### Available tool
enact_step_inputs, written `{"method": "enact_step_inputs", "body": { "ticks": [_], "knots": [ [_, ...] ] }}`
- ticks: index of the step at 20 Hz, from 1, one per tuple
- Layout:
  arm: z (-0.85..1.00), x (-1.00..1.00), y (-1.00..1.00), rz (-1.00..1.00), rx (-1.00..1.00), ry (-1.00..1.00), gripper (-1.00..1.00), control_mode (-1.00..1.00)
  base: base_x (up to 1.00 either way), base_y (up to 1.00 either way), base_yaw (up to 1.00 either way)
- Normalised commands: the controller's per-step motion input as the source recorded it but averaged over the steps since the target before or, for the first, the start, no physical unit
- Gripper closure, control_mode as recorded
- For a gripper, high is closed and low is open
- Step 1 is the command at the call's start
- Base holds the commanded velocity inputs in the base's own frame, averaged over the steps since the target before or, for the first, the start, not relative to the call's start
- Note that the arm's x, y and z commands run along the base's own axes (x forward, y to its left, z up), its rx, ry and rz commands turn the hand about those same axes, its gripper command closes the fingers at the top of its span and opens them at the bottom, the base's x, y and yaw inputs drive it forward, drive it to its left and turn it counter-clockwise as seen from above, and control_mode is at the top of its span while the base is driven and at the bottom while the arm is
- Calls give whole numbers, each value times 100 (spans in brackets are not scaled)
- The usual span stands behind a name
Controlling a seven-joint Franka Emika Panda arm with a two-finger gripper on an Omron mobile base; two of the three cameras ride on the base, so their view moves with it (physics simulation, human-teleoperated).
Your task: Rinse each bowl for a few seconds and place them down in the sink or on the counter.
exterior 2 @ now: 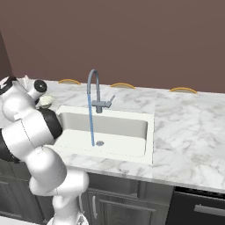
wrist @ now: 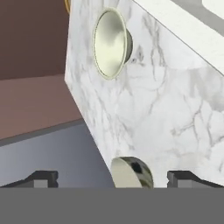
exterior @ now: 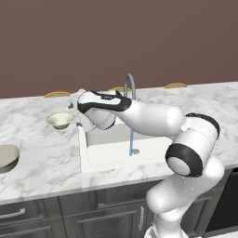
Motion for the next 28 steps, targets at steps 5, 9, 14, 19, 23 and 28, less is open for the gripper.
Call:
{"method": "enact_step_inputs", "body": {
  "ticks": [5,9,14,19,23,28],
  "knots": [
    [16,-25,-25,16,2,3,-100,-100,0,0,0],
    [14,-9,3,19,-2,2,-100,-100,0,0,0],
    [25,7,20,17,-7,6,-100,-100,0,0,0],
    [9,2,21,15,-11,0,-100,-100,0,0,0],
    [0,0,32,12,-11,-1,-100,-100,0,0,0],
    [-4,0,33,8,-9,-4,-100,-100,0,0,0]
  ]
}}
